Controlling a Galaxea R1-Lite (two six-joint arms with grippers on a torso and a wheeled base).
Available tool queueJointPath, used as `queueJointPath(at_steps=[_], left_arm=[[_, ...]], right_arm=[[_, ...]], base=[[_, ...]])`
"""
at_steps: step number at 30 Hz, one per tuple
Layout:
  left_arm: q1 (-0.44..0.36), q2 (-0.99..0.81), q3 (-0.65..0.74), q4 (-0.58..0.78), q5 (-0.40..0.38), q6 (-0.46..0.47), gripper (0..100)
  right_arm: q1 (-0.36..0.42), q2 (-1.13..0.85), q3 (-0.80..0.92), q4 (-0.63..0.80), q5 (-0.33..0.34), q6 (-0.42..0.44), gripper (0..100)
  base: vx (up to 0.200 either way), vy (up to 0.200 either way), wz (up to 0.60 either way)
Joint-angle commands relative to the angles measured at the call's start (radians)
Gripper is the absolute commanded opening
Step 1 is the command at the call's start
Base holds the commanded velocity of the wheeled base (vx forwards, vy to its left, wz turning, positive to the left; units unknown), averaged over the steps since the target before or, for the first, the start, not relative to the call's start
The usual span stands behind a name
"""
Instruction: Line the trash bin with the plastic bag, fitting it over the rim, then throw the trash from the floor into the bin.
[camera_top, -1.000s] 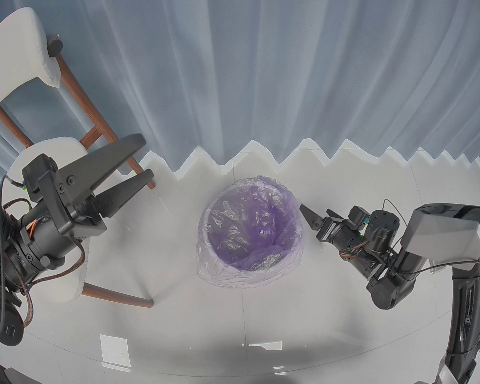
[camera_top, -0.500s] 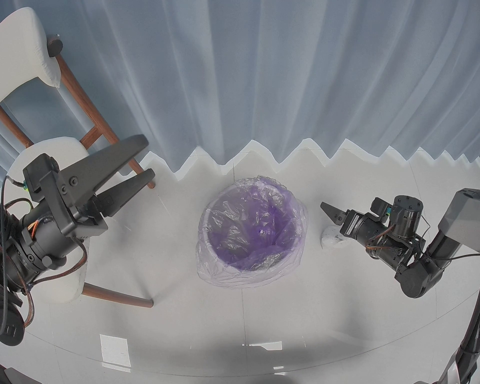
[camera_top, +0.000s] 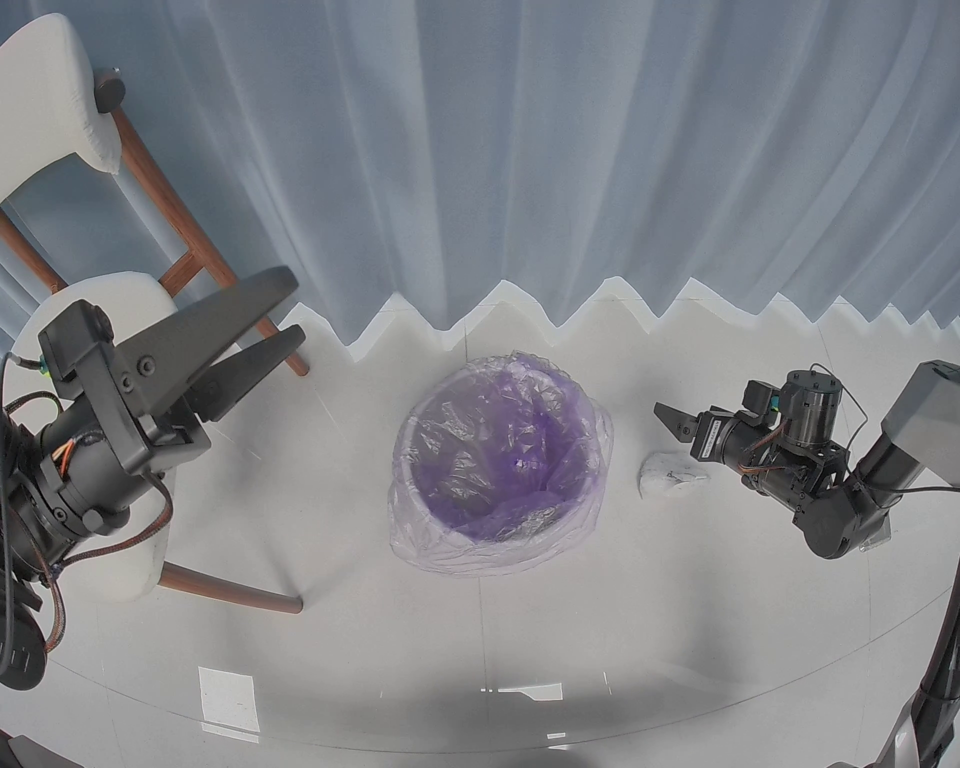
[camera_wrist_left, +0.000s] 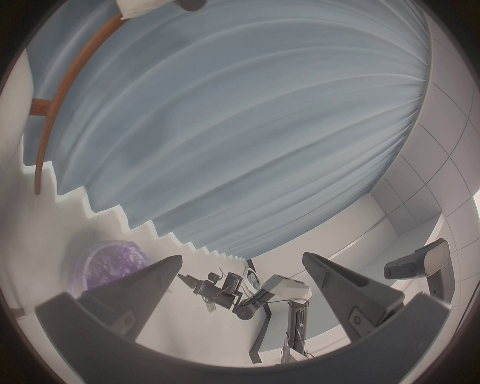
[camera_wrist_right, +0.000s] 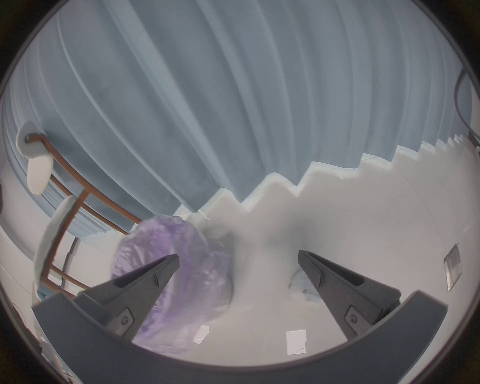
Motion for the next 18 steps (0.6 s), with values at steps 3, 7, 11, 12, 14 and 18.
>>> queueJointPath(at_steps=[3, 7, 11, 12, 14, 18], left_arm=[[0.006, -0.025, -0.011, 0.000, 0.001, 0.000, 100], [0.005, -0.029, -0.011, 0.000, 0.001, 0.000, 100], [0.005, -0.029, -0.011, 0.000, -0.001, 0.000, 100], [0.005, -0.029, -0.011, 0.000, -0.001, 0.000, 100], [0.005, -0.029, -0.011, 0.000, -0.001, 0.000, 100], [0.006, -0.034, -0.013, 0.000, 0.001, 0.000, 100]], right_arm=[[0.022, 0.086, -0.035, 0.008, -0.004, -0.021, 100], [0.033, 0.129, -0.055, 0.010, -0.004, -0.019, 100], [0.042, 0.186, -0.101, 0.008, -0.013, -0.019, 100], [0.045, 0.203, -0.121, 0.010, -0.016, -0.018, 100], [0.043, 0.235, -0.147, 0.010, -0.018, -0.019, 100], [0.037, 0.300, -0.205, 0.013, -0.021, -0.021, 100]], base=[[0.000, -0.200, 0.00], [0.000, -0.200, 0.00], [0.000, -0.200, 0.00], [0.000, -0.200, 0.00], [0.000, -0.200, 0.00], [0.000, -0.200, 0.00]])
